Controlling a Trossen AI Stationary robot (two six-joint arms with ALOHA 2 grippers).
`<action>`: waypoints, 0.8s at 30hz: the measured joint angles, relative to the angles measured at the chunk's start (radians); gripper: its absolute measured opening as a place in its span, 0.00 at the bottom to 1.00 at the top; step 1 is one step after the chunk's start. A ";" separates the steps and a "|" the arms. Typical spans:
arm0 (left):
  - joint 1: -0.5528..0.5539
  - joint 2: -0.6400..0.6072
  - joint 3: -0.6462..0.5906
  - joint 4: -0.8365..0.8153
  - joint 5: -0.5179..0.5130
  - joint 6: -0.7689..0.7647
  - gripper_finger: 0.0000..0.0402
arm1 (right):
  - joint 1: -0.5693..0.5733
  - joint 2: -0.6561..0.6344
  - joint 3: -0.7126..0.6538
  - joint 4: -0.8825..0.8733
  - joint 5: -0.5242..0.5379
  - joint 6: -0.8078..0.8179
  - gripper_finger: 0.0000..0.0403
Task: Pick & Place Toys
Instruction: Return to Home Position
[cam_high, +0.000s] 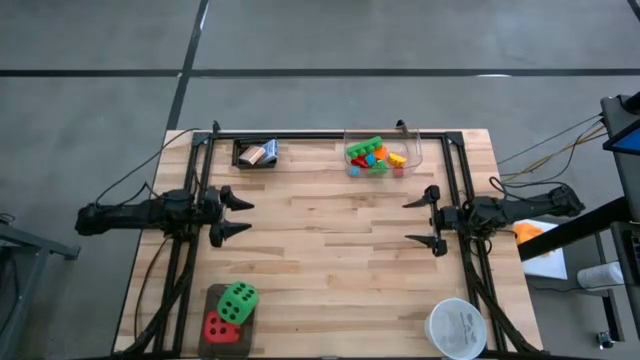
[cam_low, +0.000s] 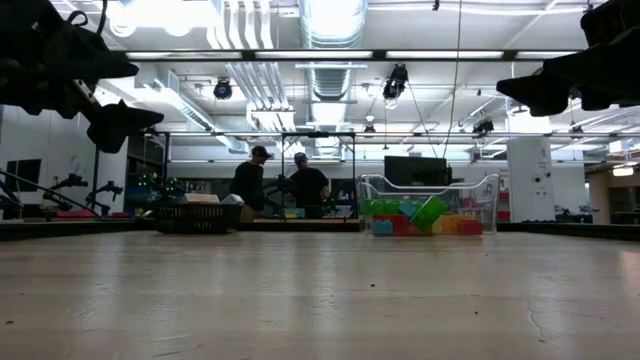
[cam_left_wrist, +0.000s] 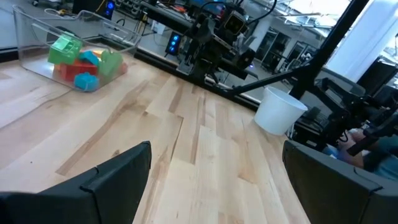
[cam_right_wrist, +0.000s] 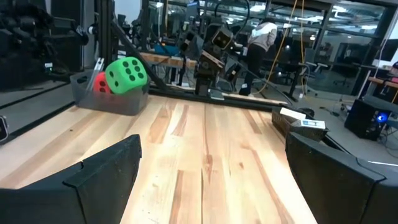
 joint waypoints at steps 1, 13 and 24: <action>0.000 0.000 0.000 0.000 0.000 0.000 0.90 | 0.000 0.003 0.000 0.000 0.000 0.000 0.97; 0.000 0.000 0.000 -0.002 0.000 0.000 0.90 | 0.000 0.035 0.000 0.000 0.000 0.000 0.97; 0.000 0.000 0.000 -0.002 0.000 0.000 0.90 | 0.000 0.049 0.001 0.000 0.000 0.000 0.97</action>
